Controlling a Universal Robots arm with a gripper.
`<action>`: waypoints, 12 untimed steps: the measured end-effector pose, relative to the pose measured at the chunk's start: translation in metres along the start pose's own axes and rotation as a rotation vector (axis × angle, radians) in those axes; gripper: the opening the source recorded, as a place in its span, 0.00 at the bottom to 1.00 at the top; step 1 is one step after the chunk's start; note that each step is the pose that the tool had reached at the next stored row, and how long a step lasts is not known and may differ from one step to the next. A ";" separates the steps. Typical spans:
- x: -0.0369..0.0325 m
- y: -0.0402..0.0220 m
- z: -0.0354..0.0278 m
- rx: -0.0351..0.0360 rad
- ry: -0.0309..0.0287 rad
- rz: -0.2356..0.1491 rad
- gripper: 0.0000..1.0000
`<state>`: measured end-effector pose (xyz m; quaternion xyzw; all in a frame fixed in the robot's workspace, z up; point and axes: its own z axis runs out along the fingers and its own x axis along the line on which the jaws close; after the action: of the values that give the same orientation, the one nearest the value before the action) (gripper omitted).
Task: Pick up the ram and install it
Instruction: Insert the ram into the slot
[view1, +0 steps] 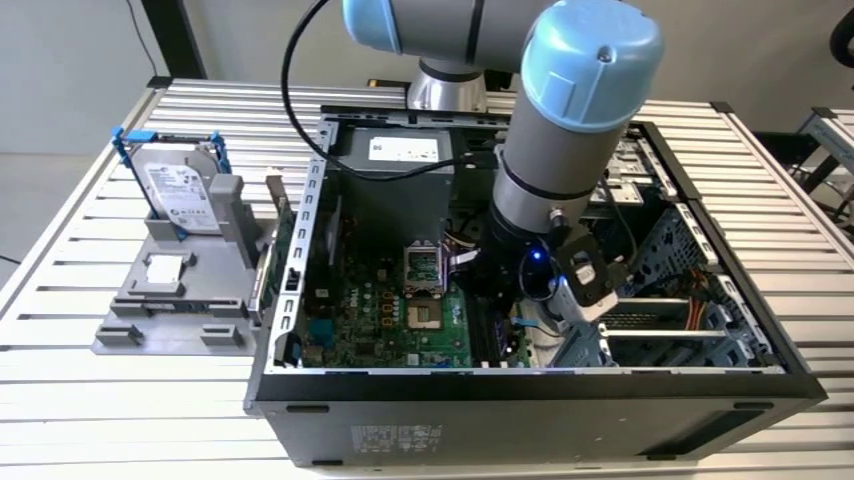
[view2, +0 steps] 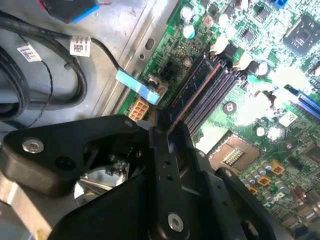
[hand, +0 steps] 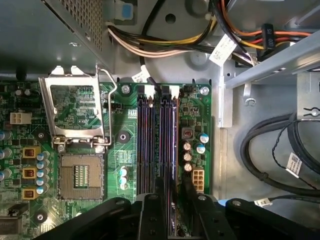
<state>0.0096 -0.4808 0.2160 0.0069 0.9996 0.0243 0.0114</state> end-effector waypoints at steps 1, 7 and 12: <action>-0.0001 0.0002 -0.0046 0.0001 0.0000 0.000 1.00; -0.0006 0.0015 -0.0307 0.0003 0.0005 0.000 1.00; -0.0006 0.0016 -0.0319 -0.0015 0.0010 0.000 0.00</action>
<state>0.0096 -0.4808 0.2479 0.0070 0.9996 0.0251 0.0109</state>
